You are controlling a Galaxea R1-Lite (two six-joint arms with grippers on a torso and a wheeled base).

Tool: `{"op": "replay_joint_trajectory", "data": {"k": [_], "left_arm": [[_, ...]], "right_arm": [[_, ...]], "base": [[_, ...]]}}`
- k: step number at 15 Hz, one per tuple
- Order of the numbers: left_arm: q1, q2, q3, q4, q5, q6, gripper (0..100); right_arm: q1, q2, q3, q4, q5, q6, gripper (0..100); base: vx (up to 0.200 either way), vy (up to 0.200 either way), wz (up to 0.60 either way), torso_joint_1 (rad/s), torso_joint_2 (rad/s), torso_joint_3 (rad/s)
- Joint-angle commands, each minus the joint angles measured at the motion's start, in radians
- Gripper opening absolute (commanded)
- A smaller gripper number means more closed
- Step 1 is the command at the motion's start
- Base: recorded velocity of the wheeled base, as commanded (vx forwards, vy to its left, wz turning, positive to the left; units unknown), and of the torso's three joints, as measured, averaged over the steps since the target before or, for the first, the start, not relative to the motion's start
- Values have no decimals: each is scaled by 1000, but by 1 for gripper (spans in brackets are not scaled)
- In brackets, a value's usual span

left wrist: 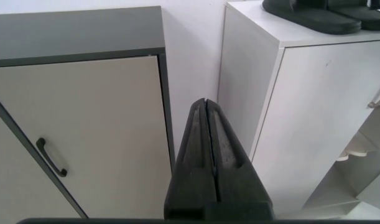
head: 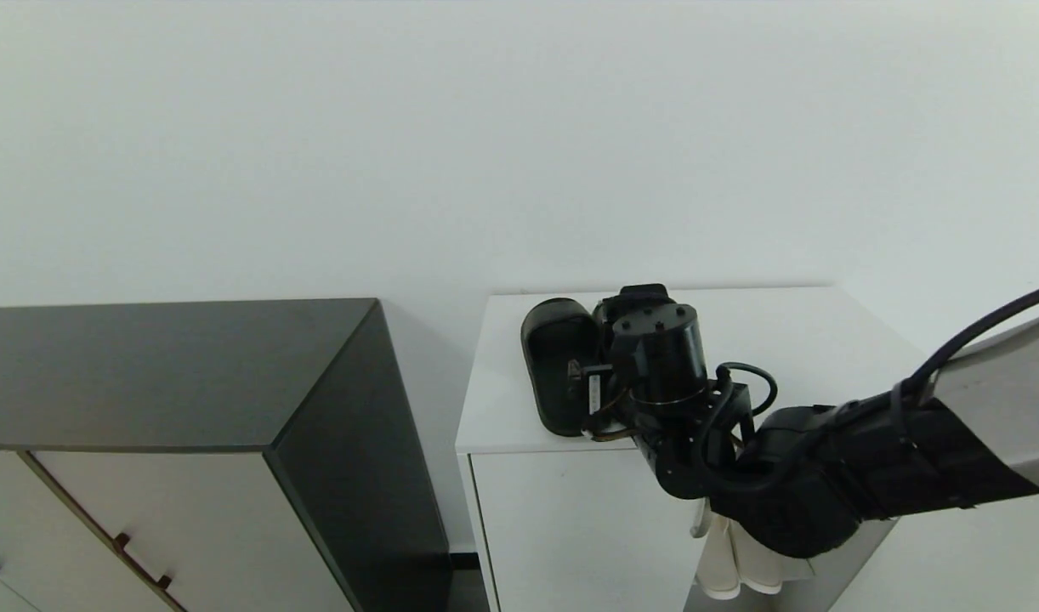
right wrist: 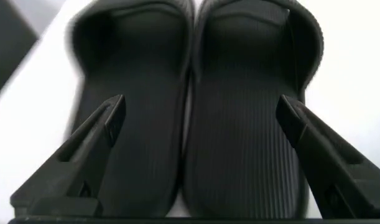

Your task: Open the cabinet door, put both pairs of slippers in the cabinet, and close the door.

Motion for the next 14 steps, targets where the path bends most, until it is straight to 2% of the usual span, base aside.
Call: {"op": "replay_joint_trajectory", "data": {"k": [1,4,7,8,14], "left_arm": [[1,1,0,1,0,0,0],[1,1,0,1,0,0,0],[1,1,0,-1,0,0,0],[1,1,0,1,0,0,0],[1,1,0,1,0,0,0]], "right_arm": [[-28,111,-114,1,-1,-32,100],[-53,171,-229,38,1,-47,100],[-67,200,-289,73,2,-47,100],[-73,206,-308,73,2,-49,0],[-74,208,-323,70,1,-52,0]], "base": [[0,0,0,0,0,0],[0,0,0,0,0,0],[0,0,0,0,0,0],[0,0,0,0,0,0],[0,0,0,0,0,0]]}}
